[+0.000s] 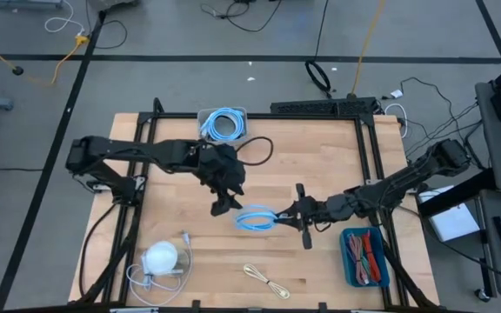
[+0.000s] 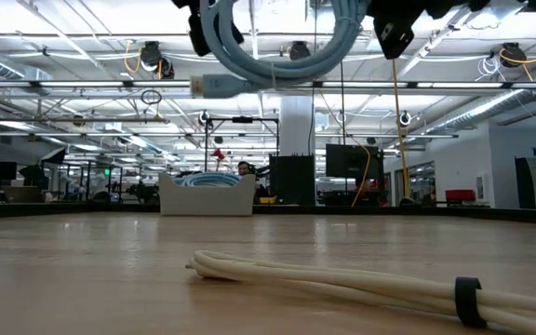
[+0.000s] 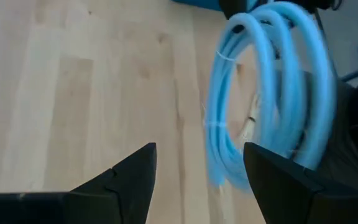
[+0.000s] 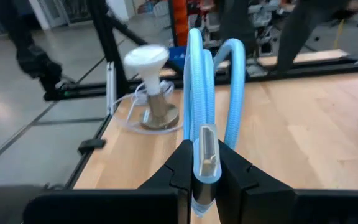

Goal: Pick & Place USB Port
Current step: Put the blue HDMI cable into the gray bin

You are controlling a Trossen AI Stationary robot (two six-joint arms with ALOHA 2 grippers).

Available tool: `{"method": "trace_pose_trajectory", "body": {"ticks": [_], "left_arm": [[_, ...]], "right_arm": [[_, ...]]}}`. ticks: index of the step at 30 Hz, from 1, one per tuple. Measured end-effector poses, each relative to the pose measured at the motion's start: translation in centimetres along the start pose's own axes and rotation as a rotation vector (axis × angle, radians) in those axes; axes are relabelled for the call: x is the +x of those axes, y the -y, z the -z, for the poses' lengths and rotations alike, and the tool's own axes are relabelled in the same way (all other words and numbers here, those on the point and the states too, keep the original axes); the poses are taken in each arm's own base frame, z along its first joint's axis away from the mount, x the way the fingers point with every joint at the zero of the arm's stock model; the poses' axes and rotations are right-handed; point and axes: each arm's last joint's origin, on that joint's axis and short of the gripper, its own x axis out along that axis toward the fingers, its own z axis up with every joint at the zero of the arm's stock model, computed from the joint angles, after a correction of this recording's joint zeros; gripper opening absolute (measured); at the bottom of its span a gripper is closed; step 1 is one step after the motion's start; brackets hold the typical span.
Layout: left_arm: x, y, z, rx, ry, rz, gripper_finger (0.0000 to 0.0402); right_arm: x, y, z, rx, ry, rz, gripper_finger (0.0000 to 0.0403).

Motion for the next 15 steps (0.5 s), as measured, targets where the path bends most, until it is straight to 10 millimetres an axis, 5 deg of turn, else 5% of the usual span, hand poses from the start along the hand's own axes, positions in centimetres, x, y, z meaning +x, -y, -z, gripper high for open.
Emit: {"method": "trace_pose_trajectory", "body": {"ticks": [8, 15], "left_arm": [[-4.5, 0.8, -0.9, 0.02, 0.031, 0.129, 0.0246], [-2.9, 2.3, -1.5, 0.065, 0.049, 0.261, 0.0246]], "right_arm": [[-0.3, -0.7, 0.3, 0.008, -0.027, -0.022, 0.0024], [0.0, 0.1, -0.1, 0.002, 0.006, 0.009, 0.0024]]}}
